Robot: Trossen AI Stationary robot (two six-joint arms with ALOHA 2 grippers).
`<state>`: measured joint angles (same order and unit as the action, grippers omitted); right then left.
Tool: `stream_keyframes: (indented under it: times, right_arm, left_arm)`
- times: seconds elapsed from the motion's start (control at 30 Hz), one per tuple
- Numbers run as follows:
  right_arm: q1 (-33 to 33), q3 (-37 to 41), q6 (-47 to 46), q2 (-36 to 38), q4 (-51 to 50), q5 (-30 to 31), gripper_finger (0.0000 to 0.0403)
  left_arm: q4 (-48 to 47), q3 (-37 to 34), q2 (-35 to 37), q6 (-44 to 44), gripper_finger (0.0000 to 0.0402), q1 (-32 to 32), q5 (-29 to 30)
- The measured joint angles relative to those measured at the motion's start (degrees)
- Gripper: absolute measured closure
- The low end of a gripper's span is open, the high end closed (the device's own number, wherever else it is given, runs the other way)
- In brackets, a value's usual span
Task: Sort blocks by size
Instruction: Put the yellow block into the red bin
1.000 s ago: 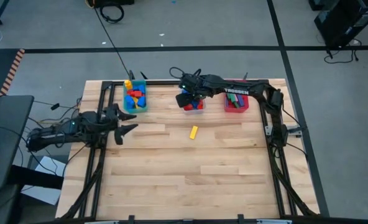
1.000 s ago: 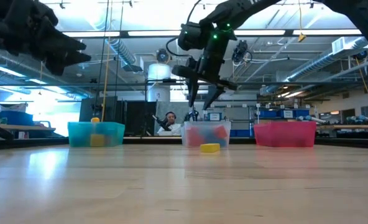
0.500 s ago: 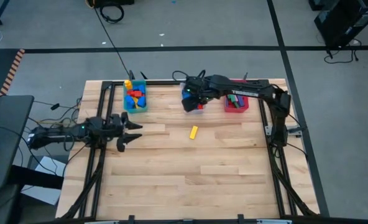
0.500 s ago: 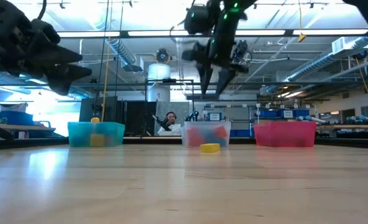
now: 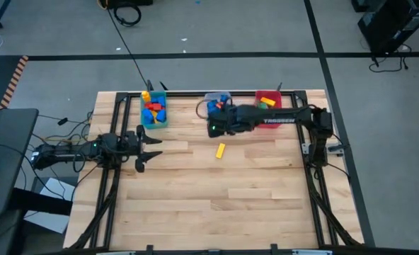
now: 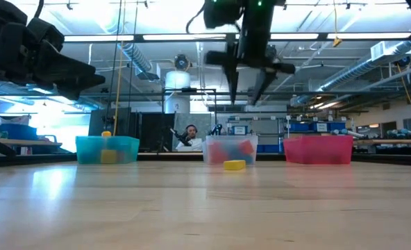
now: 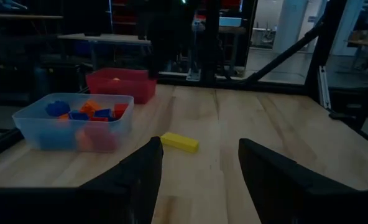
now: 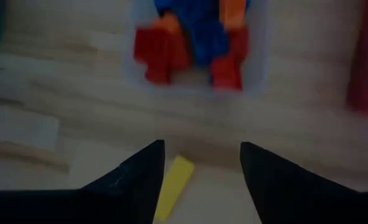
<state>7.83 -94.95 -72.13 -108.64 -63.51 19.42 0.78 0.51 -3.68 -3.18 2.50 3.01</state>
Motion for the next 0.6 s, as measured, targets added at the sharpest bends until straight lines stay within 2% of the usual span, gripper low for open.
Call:
stream_keyframes:
  times: [0.13,0.37,0.6]
  right_arm:
    - [-2.9,3.7,-7.1,-0.8,3.6,-0.7,0.0171]
    - [-6.1,10.2,-13.3,-3.2,12.2,-1.6,0.0157]
    - [-6.4,10.9,-15.3,-10.0,17.0,-5.3,0.0151]
  left_arm:
    - [0.2,0.0,0.0,-1.5,0.0183,0.0,-0.4]
    - [1.1,0.0,-0.1,-1.9,0.0183,0.0,-0.3]
    - [1.0,0.0,-0.1,-1.9,0.0183,0.0,0.1]
